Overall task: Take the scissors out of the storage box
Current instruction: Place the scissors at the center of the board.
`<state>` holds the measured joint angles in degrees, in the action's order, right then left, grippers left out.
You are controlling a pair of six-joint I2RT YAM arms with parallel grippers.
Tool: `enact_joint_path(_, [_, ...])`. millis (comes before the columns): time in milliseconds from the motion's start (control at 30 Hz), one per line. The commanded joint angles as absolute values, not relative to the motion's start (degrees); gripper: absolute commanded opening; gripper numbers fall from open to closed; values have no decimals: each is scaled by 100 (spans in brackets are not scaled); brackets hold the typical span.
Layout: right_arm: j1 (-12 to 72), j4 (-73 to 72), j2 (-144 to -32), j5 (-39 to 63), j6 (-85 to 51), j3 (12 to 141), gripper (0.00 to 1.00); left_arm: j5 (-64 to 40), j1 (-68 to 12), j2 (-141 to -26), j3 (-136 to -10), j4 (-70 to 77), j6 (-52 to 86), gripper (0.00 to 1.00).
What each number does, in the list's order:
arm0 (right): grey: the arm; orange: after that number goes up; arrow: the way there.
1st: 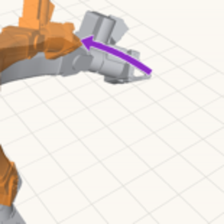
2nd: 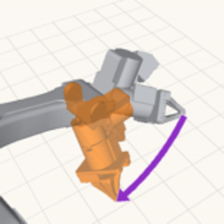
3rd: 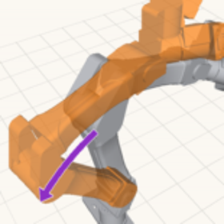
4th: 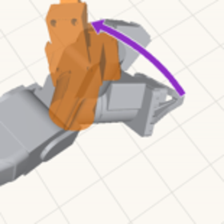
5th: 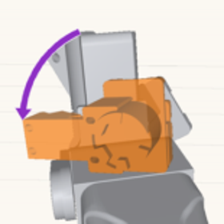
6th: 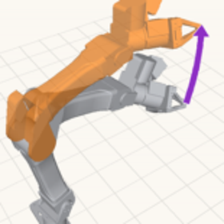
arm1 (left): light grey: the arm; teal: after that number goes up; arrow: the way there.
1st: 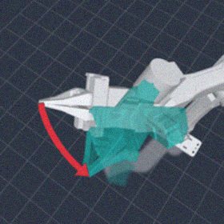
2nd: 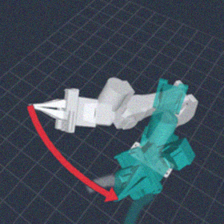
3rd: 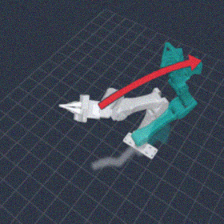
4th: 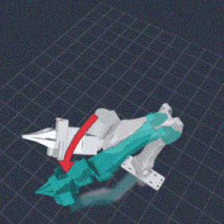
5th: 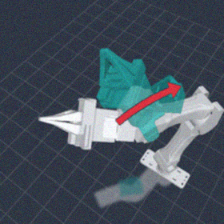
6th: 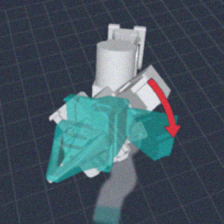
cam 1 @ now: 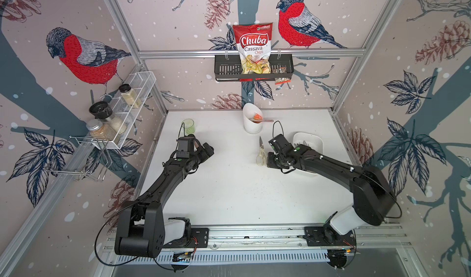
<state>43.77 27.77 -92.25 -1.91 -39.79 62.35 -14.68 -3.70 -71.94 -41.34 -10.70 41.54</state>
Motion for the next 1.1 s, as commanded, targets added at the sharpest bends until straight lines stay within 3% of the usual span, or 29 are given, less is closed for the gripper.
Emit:
enact_joint_path(0, [4760, 2272, -9747, -243, -4313, 6613, 0, -1711, -165, -7019, -4068, -1329, 4016, 95])
enact_joint_path(400, [5356, 3081, -12530, -836, -4500, 9790, 0, -1254, 15, -6455, -3987, -1917, 3469, 95])
enact_joint_path(700, [5395, 3780, -13439, -1221, -4826, 11108, 0, -1158, 126, -6358, -4002, -1994, 3226, 95])
enact_joint_path(1067, [5379, 3880, -13820, -1112, -4877, 11508, 3, -1482, 121, -6420, -3896, -1949, 3111, 94])
